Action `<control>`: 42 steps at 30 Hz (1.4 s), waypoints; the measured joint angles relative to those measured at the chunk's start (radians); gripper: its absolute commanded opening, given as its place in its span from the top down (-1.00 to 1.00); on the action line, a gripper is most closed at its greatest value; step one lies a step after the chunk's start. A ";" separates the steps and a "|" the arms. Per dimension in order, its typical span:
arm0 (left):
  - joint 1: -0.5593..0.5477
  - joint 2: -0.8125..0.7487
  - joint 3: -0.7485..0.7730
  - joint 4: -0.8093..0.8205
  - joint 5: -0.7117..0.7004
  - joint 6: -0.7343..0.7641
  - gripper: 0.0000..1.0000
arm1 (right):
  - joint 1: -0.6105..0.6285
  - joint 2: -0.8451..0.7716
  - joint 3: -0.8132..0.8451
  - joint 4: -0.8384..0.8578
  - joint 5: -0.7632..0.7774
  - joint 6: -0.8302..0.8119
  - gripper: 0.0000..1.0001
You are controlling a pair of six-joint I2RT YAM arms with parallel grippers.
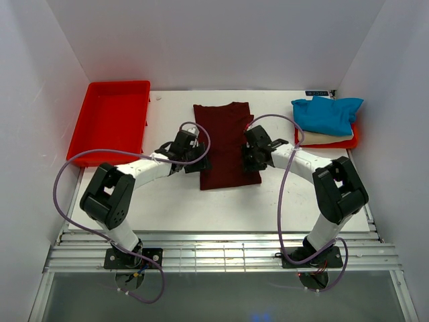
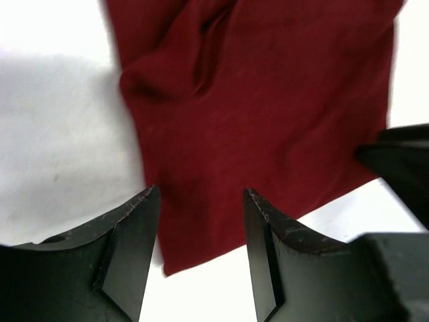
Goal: Fold and stack the t-shirts
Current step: Fold the tshirt
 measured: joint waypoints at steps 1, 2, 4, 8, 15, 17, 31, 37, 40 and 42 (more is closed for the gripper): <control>0.000 0.009 0.020 0.003 0.002 0.001 -0.25 | 0.000 0.000 0.000 0.010 -0.008 0.003 0.11; 0.000 0.020 0.042 0.006 0.003 0.001 -0.24 | 0.000 0.000 0.000 0.014 -0.013 0.005 0.11; 0.000 0.048 0.072 0.014 0.009 0.003 -0.24 | 0.001 0.000 0.000 0.020 -0.017 0.008 0.11; 0.000 0.064 0.046 0.013 0.018 0.002 -0.24 | 0.000 -0.010 -0.028 0.024 -0.005 0.014 0.11; 0.000 0.063 0.000 0.026 0.046 -0.007 -0.23 | 0.000 -0.022 -0.083 0.003 0.050 0.023 0.10; 0.000 0.063 -0.004 0.035 0.056 -0.009 -0.23 | 0.000 -0.023 -0.094 -0.002 0.060 0.030 0.09; -0.035 0.005 -0.068 -0.002 0.067 -0.040 -0.29 | -0.004 -0.084 -0.145 -0.035 0.089 0.045 -0.23; -0.051 -0.014 -0.066 -0.077 0.041 -0.053 -0.32 | -0.004 -0.098 -0.145 -0.051 0.082 0.017 -0.61; -0.058 -0.021 -0.064 -0.105 0.034 -0.065 -0.58 | -0.004 -0.101 -0.145 -0.057 0.081 0.010 -0.61; -0.063 -0.024 -0.054 -0.118 0.034 -0.069 -0.86 | -0.005 -0.103 -0.145 -0.057 0.074 0.008 -0.60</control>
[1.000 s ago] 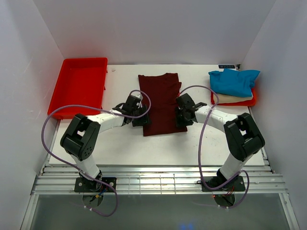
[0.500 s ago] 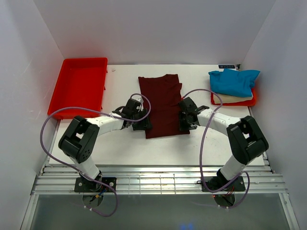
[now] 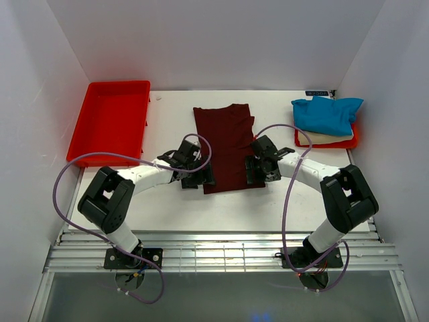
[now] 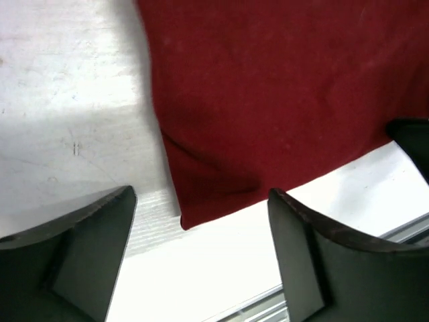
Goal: Fold and stack the t-shirts
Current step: Fold the tshirt
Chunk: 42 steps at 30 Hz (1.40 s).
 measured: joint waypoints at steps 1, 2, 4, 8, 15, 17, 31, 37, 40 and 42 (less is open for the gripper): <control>-0.004 -0.002 0.008 -0.003 -0.002 -0.010 -0.86 | -0.001 0.000 0.000 0.002 -0.006 0.000 -0.59; -0.011 -0.002 0.010 -0.004 -0.008 -0.017 -0.85 | -0.002 0.000 -0.003 0.006 -0.012 0.000 -0.58; -0.020 -0.001 0.010 -0.008 -0.015 -0.020 -0.84 | -0.005 -0.001 -0.016 0.024 -0.029 -0.001 -0.57; -0.034 0.003 0.015 -0.012 -0.025 -0.030 -0.82 | -0.011 -0.001 -0.049 0.050 -0.059 0.002 -0.54; -0.063 0.007 0.016 -0.011 -0.025 -0.048 -0.77 | -0.014 -0.011 -0.071 0.080 -0.073 0.006 -0.50; -0.073 0.008 0.016 -0.010 -0.025 -0.053 -0.75 | -0.014 -0.013 -0.073 0.086 -0.077 0.009 -0.50; -0.095 0.056 0.034 -0.035 -0.022 -0.058 0.39 | -0.014 -0.015 -0.083 0.104 -0.109 0.023 0.26; -0.100 0.083 0.055 -0.037 -0.006 -0.034 0.93 | -0.014 -0.015 -0.088 0.113 -0.140 0.028 0.82; -0.101 0.085 0.058 -0.037 -0.002 -0.010 0.93 | -0.015 -0.029 -0.108 0.130 -0.150 0.030 0.85; -0.104 0.079 0.054 -0.037 -0.002 0.008 0.92 | -0.014 -0.061 -0.143 0.142 -0.157 0.031 0.84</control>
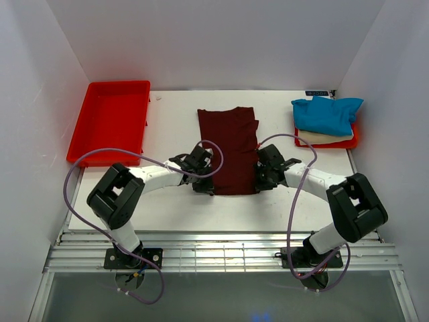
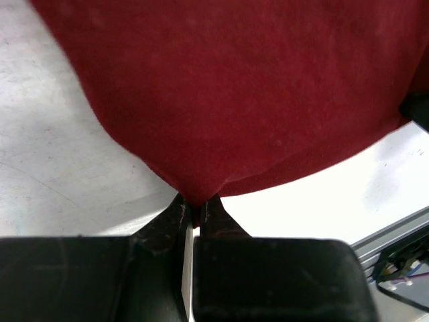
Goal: Fold and stack the t-shirts
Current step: Fold the tshirt
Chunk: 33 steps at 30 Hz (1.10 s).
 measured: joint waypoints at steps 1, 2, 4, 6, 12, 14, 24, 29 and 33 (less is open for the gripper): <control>-0.002 -0.005 -0.005 0.000 0.000 0.007 0.92 | 0.000 -0.021 -0.020 -0.005 -0.006 0.001 0.85; -0.006 -0.011 -0.011 -0.001 0.000 0.013 0.92 | 0.002 -0.046 -0.042 -0.008 -0.011 0.001 0.85; -0.020 -0.032 -0.028 -0.016 0.000 0.023 0.92 | 0.007 -0.097 -0.080 -0.034 -0.018 0.002 0.85; -0.039 -0.058 -0.047 -0.043 0.001 0.029 0.92 | 0.019 -0.160 -0.119 -0.080 -0.034 0.002 0.85; -0.120 -0.134 -0.084 -0.160 0.015 0.017 0.92 | 0.054 -0.318 -0.151 -0.211 -0.093 0.023 0.83; -0.142 -0.163 -0.085 -0.199 0.014 0.005 0.92 | 0.066 -0.366 -0.151 -0.249 -0.105 0.036 0.83; -0.167 -0.334 -0.005 -0.361 0.002 -0.050 0.92 | 0.120 -0.531 -0.106 -0.443 -0.122 0.121 0.79; -0.166 -0.338 0.097 -0.409 -0.078 -0.054 0.93 | 0.121 -0.484 0.027 -0.508 -0.051 0.126 0.77; -0.165 -0.338 0.131 -0.416 -0.169 -0.064 0.94 | 0.121 -0.411 0.144 -0.523 0.046 0.125 0.74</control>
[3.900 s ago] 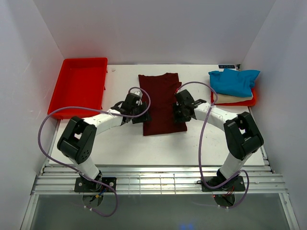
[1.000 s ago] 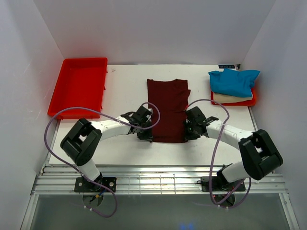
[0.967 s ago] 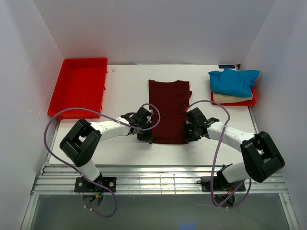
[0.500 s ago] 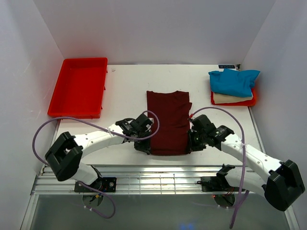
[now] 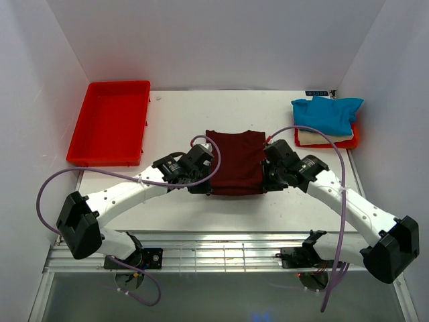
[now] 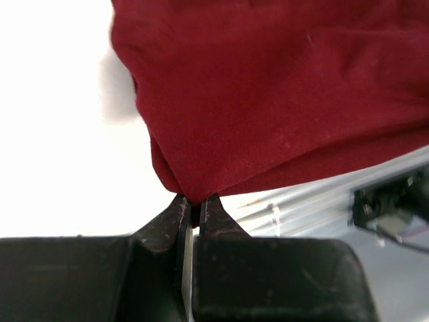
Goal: Fold and stack the t-shirts
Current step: Fold the tshirt
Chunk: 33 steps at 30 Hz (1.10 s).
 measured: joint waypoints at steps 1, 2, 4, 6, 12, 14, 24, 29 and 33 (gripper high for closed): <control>0.001 0.001 0.005 0.001 -0.026 -0.002 0.93 | 0.000 0.017 0.024 0.001 0.025 0.000 0.74; 0.001 0.002 0.007 0.003 -0.042 -0.003 0.93 | 0.000 0.034 0.046 0.002 0.050 0.000 0.74; 0.007 0.005 0.012 0.019 -0.074 -0.002 0.93 | 0.002 0.077 0.092 0.004 0.100 -0.004 0.74; 0.019 0.016 0.019 0.043 -0.099 0.006 0.93 | 0.003 0.122 0.124 0.012 0.139 -0.010 0.74; 0.082 0.115 0.055 0.122 -0.124 0.052 0.94 | -0.004 0.254 0.173 0.048 0.207 -0.041 0.74; 0.105 0.150 0.066 0.151 -0.125 0.071 0.94 | -0.011 0.287 0.193 0.061 0.220 -0.051 0.74; 0.197 0.283 0.168 0.243 -0.075 0.151 0.94 | -0.099 0.393 0.283 0.134 0.237 -0.126 0.74; 0.224 0.371 0.248 0.254 -0.047 0.182 0.95 | -0.138 0.470 0.329 0.158 0.236 -0.172 0.74; 0.245 0.469 0.317 0.263 -0.031 0.201 0.96 | -0.166 0.547 0.375 0.174 0.233 -0.211 0.75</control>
